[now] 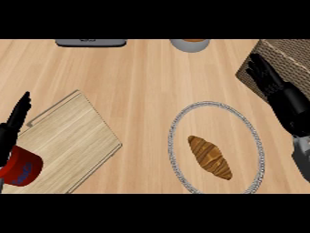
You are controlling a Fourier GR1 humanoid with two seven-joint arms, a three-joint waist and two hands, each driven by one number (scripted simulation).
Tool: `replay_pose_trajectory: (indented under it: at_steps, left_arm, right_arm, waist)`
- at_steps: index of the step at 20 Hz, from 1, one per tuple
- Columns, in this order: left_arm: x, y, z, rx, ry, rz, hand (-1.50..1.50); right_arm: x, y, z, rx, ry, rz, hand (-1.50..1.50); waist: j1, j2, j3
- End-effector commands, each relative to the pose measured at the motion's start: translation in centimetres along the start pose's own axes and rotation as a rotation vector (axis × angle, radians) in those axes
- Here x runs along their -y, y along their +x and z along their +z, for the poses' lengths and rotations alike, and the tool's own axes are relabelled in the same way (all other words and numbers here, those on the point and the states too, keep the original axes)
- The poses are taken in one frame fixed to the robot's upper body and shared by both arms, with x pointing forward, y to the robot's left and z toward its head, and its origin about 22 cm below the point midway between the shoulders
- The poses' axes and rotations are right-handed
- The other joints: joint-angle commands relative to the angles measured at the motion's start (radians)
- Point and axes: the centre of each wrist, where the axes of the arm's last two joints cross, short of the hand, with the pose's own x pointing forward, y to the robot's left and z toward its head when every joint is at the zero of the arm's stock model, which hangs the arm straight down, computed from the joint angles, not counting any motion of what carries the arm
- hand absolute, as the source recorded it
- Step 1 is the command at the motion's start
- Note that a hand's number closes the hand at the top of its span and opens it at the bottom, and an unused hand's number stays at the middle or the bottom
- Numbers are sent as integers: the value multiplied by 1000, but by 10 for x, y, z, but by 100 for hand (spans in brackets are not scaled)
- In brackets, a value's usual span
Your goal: Pick the croissant from the placemat and place it in the basket
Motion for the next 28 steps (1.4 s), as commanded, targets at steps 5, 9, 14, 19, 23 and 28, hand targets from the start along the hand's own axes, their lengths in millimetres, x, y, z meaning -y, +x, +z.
replay_pose_trajectory:
  at_steps: [5, 9, 14, 19, 23, 28]
  left_arm:
    - [34, 24, -22, -22, -76, 215, 0]
    - [38, 26, -27, -92, -109, 295, 0]
    - [22, 28, -38, -190, -62, 336, 0]
    - [15, 21, -32, -213, -54, 349, 0]
    - [17, 31, -45, -213, -61, 340, 0]
    - [14, 18, -38, -220, -55, 359, 0]
  right_arm:
    - [-72, 42, -49, 353, 536, -397, 150]
    - [-107, 91, -38, 654, 1019, -157, -150]
    - [-133, 60, 12, 803, 1117, -216, -150]
    - [-130, 71, 35, 737, 1070, -29, -150]
    - [-83, 119, 15, 664, 1106, 307, -150]
    - [-44, 180, 4, 652, 843, 768, -150]
  waist:
    - [101, 45, 19]
    - [97, 27, 18]
    - [-12, 6, 17]
    - [-5, 0, 13]
    - [-16, 1, 11]
    - [-14, -1, 8]
